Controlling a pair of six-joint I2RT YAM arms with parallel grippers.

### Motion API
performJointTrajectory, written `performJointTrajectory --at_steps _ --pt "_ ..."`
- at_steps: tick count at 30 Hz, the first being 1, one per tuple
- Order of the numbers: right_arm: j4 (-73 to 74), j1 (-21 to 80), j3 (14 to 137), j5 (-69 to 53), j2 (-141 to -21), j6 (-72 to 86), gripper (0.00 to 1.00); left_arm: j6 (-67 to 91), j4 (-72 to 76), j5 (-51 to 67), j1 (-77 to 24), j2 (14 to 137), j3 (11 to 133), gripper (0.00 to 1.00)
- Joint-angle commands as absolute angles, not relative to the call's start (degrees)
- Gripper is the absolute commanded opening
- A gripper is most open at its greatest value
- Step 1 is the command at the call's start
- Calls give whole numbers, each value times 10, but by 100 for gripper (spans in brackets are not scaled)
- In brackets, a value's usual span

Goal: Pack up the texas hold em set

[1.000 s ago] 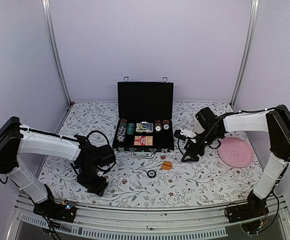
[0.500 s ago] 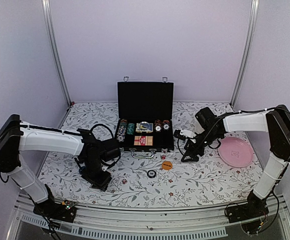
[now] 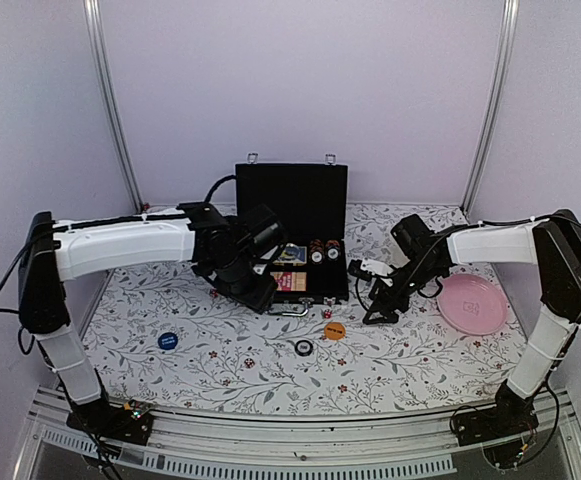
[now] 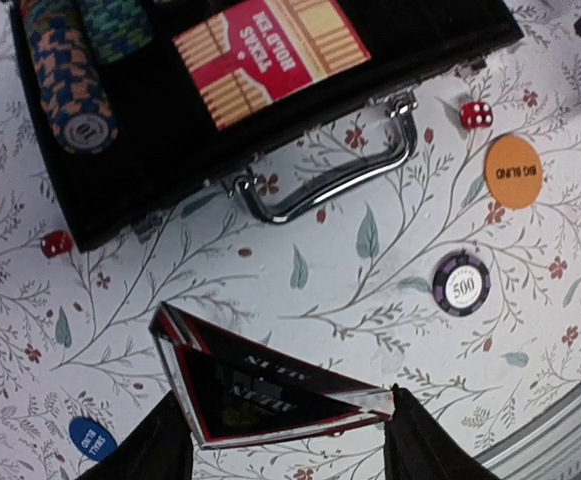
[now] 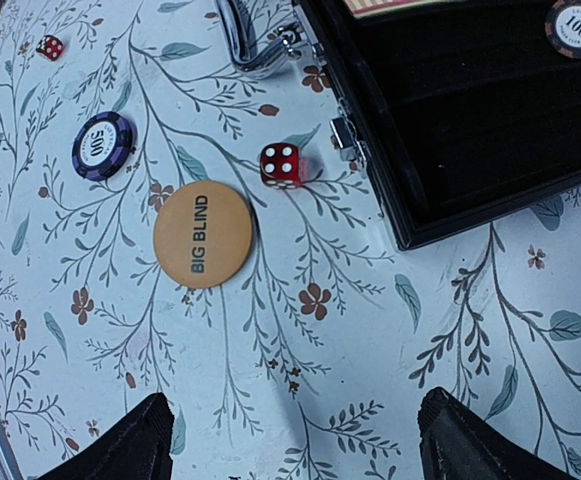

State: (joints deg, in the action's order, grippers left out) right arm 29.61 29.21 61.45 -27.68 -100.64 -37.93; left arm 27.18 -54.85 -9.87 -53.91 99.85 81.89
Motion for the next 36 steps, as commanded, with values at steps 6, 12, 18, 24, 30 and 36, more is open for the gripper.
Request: performJointTrajectory --at_steps 6,12,18,24,30,36 --pt "303 296 627 -285 -1006 -383 84 237 -488 -145 -511 1208 1028 57" --pt "303 295 626 -283 -1005 -385 84 234 -483 -136 -494 1287 1127 57" --pt "304 296 626 -280 -1011 -387 84 227 -504 -130 -478 1340 1176 58" --pt "305 296 626 -279 -1017 -388 84 221 -509 -130 -477 1348 1169 58" --pt "307 295 628 -279 -1025 -388 84 195 -519 -133 -482 1346 1154 61" --pt "307 295 629 -278 -1027 -388 84 190 -533 -127 -483 1337 1143 62"
